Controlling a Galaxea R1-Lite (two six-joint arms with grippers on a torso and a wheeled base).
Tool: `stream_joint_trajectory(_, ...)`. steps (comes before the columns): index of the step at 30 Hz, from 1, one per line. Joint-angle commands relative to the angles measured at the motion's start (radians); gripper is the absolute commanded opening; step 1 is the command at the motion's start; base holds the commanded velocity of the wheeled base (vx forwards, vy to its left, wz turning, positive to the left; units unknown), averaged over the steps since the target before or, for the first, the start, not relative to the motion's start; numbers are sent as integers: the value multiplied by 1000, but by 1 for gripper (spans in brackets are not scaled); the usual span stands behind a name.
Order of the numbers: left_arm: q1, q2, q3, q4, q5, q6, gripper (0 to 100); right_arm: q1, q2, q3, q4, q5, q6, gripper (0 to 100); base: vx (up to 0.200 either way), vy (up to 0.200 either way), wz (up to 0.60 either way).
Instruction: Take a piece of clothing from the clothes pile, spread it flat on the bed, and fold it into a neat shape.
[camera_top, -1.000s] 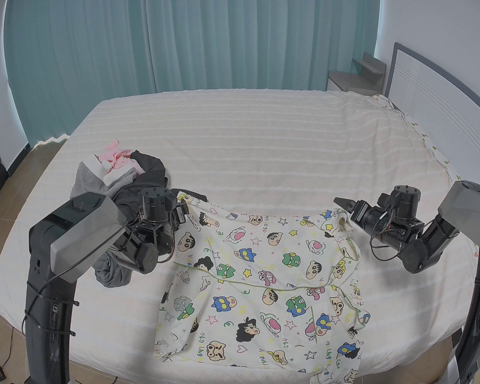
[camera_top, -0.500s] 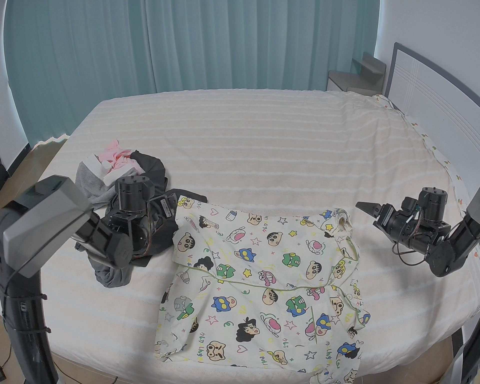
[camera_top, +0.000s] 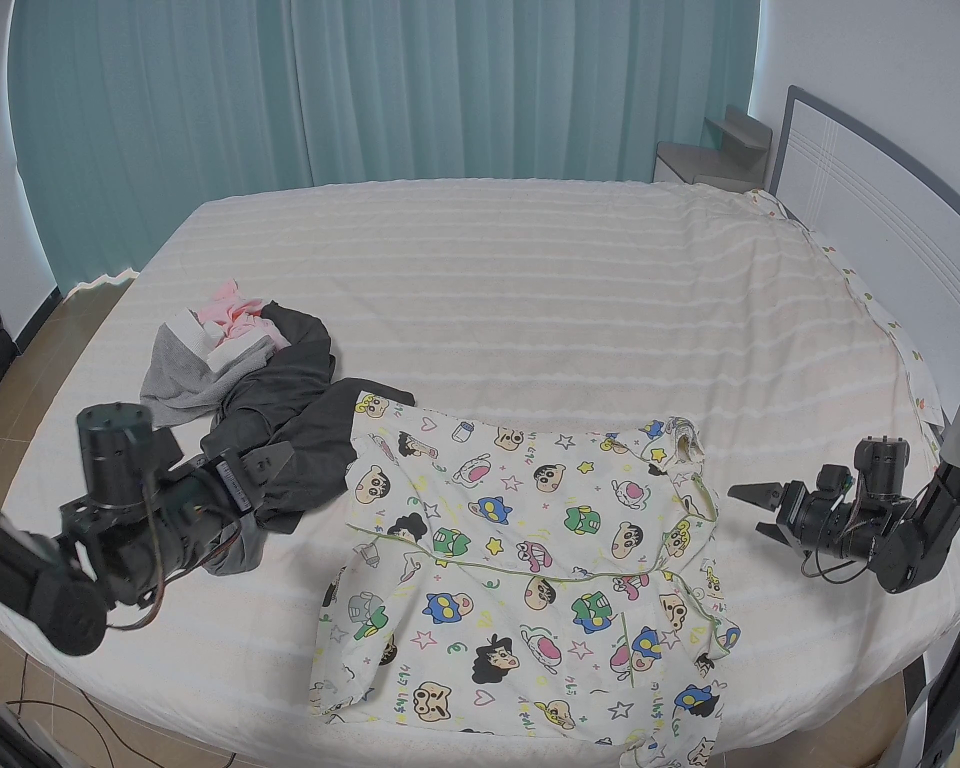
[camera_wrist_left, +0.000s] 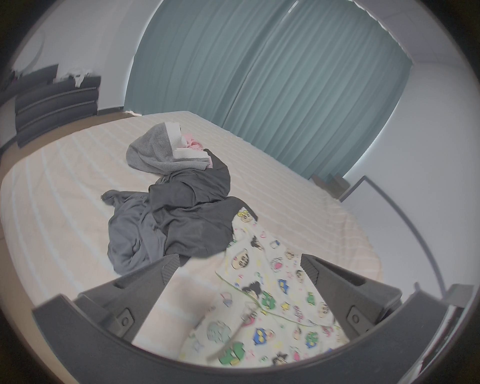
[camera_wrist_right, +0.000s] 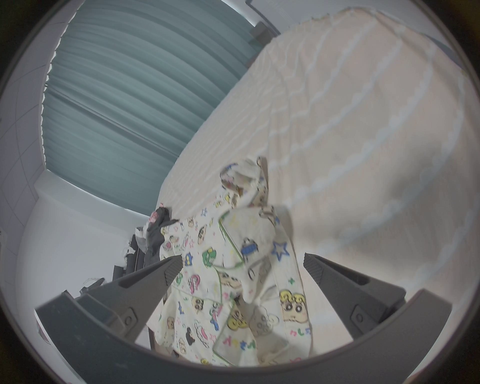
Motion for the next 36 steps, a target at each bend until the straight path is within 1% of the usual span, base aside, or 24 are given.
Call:
stream_joint_trajectory(1,-52,-332,196,1,-29,-106,100,-21,127,78,-34,81,-30,100,0,0,0)
stream_joint_trajectory(6,-69,-367,201,47,-29,-161,100,-21,167,78,-36,83,-36,100,0,0,0)
stream_joint_trajectory(9,-76,-368,202,58,-29,-211,100,-21,194,79,-36,83,-74,100,0,0,0)
stream_joint_trajectory(10,-76,-368,202,58,-29,-211,100,-21,194,79,-36,83,-74,100,0,0,0)
stream_joint_trajectory(11,-80,-368,202,58,-29,-239,100,-21,198,79,-36,83,-88,100,0,0,0)
stream_joint_trajectory(12,-80,-368,202,58,-31,-245,100,-20,198,78,-36,83,-88,100,0,0,0)
stream_joint_trajectory(15,-80,-367,204,59,-31,-251,100,-15,194,75,-36,83,-88,100,0,0,0)
stream_joint_trajectory(24,-80,-365,213,59,-31,-254,100,43,210,55,-34,80,-82,100,0,0,0)
stream_joint_trajectory(30,-81,-364,217,59,-31,-254,100,46,231,30,-34,76,-77,100,0,0,0)
stream_joint_trajectory(31,-81,-364,217,59,-31,-254,100,46,233,29,-34,75,-77,0,0,0,0)
stream_joint_trajectory(36,-81,-364,217,59,-31,-254,100,49,234,26,-34,72,-77,0,0,0,0)
